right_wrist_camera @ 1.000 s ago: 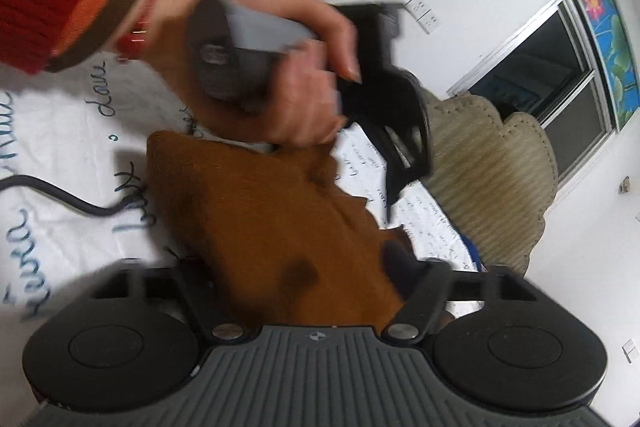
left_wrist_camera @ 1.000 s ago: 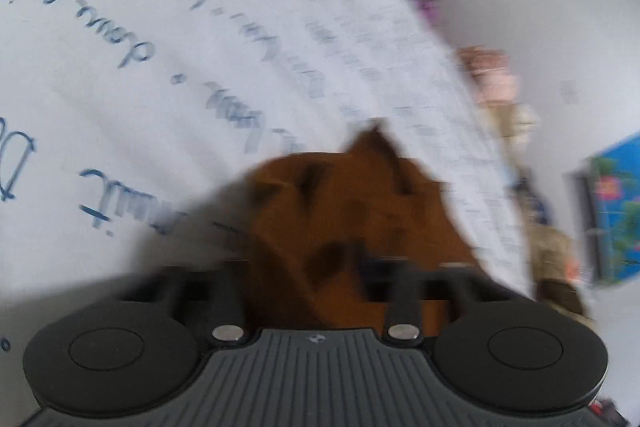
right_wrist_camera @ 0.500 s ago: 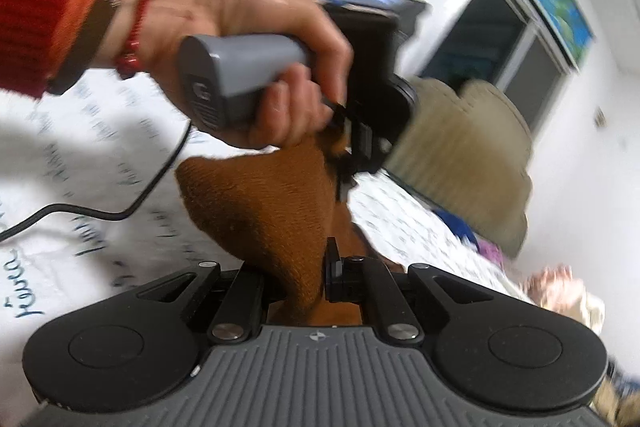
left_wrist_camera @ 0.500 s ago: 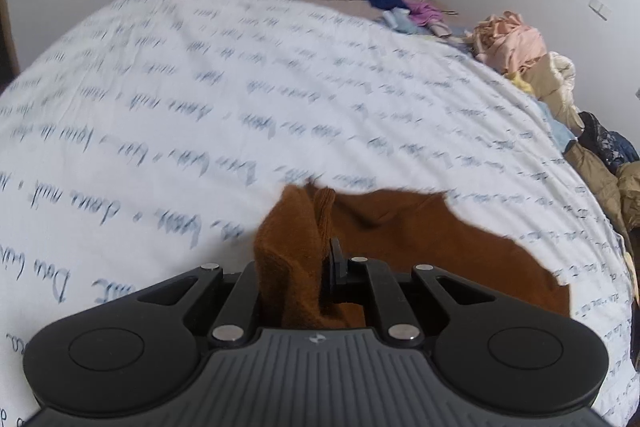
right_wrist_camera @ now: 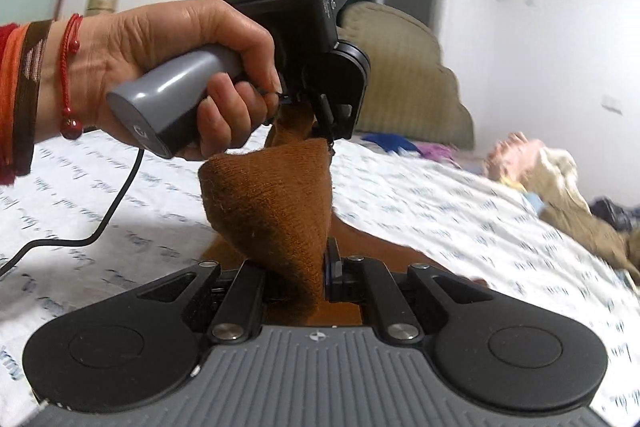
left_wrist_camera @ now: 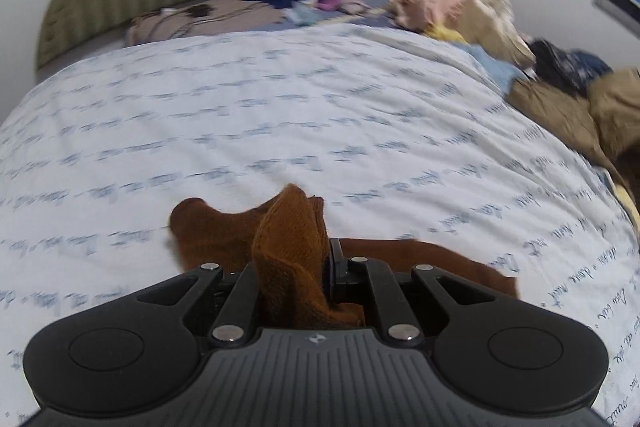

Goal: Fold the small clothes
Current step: 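Fold the lifted sweater over onto itself and open both tools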

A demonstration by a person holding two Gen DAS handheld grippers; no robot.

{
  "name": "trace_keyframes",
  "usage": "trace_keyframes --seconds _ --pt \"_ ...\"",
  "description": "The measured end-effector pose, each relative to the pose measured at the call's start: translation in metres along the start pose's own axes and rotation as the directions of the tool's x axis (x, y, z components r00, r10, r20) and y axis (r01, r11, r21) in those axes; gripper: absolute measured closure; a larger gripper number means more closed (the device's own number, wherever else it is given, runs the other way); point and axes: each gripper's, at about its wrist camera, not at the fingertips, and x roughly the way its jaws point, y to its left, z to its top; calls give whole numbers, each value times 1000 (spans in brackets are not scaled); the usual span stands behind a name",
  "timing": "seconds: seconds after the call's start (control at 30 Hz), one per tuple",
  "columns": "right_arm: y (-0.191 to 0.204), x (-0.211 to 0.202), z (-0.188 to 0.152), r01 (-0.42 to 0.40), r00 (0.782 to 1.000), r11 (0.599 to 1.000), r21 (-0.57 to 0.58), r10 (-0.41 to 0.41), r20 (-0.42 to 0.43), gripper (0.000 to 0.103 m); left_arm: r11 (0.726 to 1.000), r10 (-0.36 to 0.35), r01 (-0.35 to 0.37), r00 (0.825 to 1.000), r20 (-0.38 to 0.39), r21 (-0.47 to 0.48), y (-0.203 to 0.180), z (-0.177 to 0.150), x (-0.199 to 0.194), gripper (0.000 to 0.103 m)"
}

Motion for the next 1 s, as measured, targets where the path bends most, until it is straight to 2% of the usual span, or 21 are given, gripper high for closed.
trace_keyframes --seconds 0.13,0.23,0.33,0.4,0.43,0.5,0.57,0.63,0.7,0.77,0.83,0.9,1.0 --pt "-34 2 -16 35 999 993 116 -31 -35 93 999 -38 39 998 -46 31 -39 4 27 93" --pt "-59 5 -29 46 997 976 212 -30 -76 93 996 -34 40 997 -71 80 -67 0 50 93" --pt "-84 14 -41 9 990 950 313 36 -137 91 989 -19 36 993 -113 145 -90 -8 74 91" --pt "-100 20 -50 -22 982 913 408 98 -164 85 984 -16 38 992 -126 176 -97 -12 85 89" --pt "-107 21 -53 -37 978 894 446 125 -169 83 983 -12 34 992 -122 180 -99 -12 86 85" --pt "-118 21 -58 -61 972 857 511 167 -164 79 983 -23 43 994 -109 181 -99 -11 84 70" --pt "-129 24 -61 -85 967 820 566 206 -153 76 985 -29 42 997 -74 169 -96 -6 76 35" --pt "-133 24 -64 -106 960 785 610 240 -142 72 988 -26 24 1000 12 152 -89 -2 59 20" --pt "-136 25 -68 -125 954 756 642 270 -133 66 988 -25 13 997 77 154 -81 3 42 18" --pt "-138 25 -70 -136 948 735 664 291 -128 64 990 12 -26 995 102 139 -72 7 25 18" --pt "-145 26 -69 -154 942 708 689 316 -114 58 988 19 -39 990 138 148 -58 -4 5 18" --pt "-153 28 -67 -175 937 679 713 337 -91 45 981 34 -67 984 177 184 -44 -30 -17 17" --pt "-166 31 -64 -180 935 648 740 347 -77 38 963 43 -102 973 228 250 -24 -84 -47 17"
